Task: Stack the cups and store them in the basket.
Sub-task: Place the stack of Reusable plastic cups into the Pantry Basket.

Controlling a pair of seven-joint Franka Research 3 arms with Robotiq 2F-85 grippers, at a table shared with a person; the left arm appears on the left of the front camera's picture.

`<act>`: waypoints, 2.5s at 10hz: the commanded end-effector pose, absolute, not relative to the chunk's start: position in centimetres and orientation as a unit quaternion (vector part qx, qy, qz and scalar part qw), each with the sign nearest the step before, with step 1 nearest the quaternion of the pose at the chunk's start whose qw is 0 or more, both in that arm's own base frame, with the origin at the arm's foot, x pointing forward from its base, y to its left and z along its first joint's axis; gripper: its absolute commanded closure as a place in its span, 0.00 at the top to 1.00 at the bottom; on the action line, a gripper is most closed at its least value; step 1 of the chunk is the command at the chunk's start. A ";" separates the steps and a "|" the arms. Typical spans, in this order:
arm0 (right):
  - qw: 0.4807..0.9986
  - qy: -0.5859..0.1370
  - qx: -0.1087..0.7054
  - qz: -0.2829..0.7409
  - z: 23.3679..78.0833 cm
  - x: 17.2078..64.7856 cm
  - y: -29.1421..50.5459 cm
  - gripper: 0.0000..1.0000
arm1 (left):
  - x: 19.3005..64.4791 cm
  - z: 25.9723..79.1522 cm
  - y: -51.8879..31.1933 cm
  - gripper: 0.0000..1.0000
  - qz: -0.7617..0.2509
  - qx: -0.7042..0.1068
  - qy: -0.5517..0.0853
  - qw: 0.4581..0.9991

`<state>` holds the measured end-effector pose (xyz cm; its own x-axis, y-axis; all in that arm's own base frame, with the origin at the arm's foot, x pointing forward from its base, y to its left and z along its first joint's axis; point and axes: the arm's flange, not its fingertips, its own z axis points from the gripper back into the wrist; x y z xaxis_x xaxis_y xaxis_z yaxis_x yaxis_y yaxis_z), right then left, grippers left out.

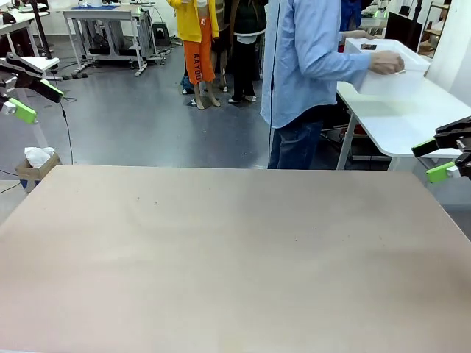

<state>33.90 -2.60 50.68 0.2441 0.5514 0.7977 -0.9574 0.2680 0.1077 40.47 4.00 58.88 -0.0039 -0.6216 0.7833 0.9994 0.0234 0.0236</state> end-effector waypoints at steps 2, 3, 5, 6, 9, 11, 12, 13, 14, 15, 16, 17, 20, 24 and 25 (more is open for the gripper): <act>0.714 -0.343 0.315 0.524 50.9 34.2 -2.6 1.00 | 40.4 59.1 3.9 1.00 -0.631 -0.295 -0.313 0.645; 0.714 -0.343 0.315 0.524 50.9 34.2 -2.6 1.00 | 40.4 59.1 3.9 1.00 -0.631 -0.295 -0.313 0.645; 0.714 -0.343 0.315 0.524 50.9 34.2 -2.6 1.00 | 40.4 59.1 3.9 1.00 -0.631 -0.295 -0.313 0.645; 0.714 -0.343 0.315 0.524 50.9 34.2 -2.6 1.00 | 40.4 59.1 3.9 1.00 -0.631 -0.295 -0.313 0.645; 0.714 -0.343 0.315 0.524 50.9 34.2 -2.6 1.00 | 40.4 59.1 3.9 1.00 -0.631 -0.295 -0.313 0.645; 0.714 -0.343 0.315 0.524 50.9 34.2 -2.6 1.00 | 40.4 59.1 3.9 1.00 -0.631 -0.295 -0.313 0.645; 0.714 -0.343 0.315 0.524 50.9 34.2 -2.6 1.00 | 40.4 59.1 3.9 1.00 -0.631 -0.295 -0.313 0.645; 0.714 -0.343 0.315 0.524 50.9 34.2 -2.6 1.00 | 40.4 59.1 3.9 1.00 -0.631 -0.295 -0.313 0.645; 0.714 -0.343 0.315 0.524 50.9 34.2 -2.6 1.00 | 40.4 59.1 3.9 1.00 -0.631 -0.295 -0.313 0.645; 0.714 -0.343 0.315 0.524 50.9 34.2 -2.6 1.00 | 40.4 59.1 3.9 1.00 -0.631 -0.295 -0.313 0.645; 0.714 -0.343 0.315 0.524 50.9 34.2 -2.6 1.00 | 40.4 59.1 3.9 1.00 -0.631 -0.295 -0.313 0.645; 0.714 -0.343 0.315 0.524 50.9 34.2 -2.6 1.00 | 40.4 59.1 3.9 1.00 -0.631 -0.295 -0.313 0.645; 0.714 -0.343 0.315 0.524 50.9 34.2 -2.6 1.00 | 40.4 59.1 3.9 1.00 -0.631 -0.295 -0.313 0.645; 0.714 -0.343 0.315 0.524 50.9 34.2 -2.6 1.00 | 40.4 59.1 3.9 1.00 -0.631 -0.295 -0.313 0.645; 0.714 -0.343 0.315 0.524 50.9 34.2 -2.6 1.00 | 40.4 59.1 3.9 1.00 -0.631 -0.295 -0.313 0.645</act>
<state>33.90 -2.60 50.68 0.2439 0.5515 0.7977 -0.9574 0.2679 0.1076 40.47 4.00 58.88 -0.0039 -0.6216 0.7833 0.9994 0.0234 0.0236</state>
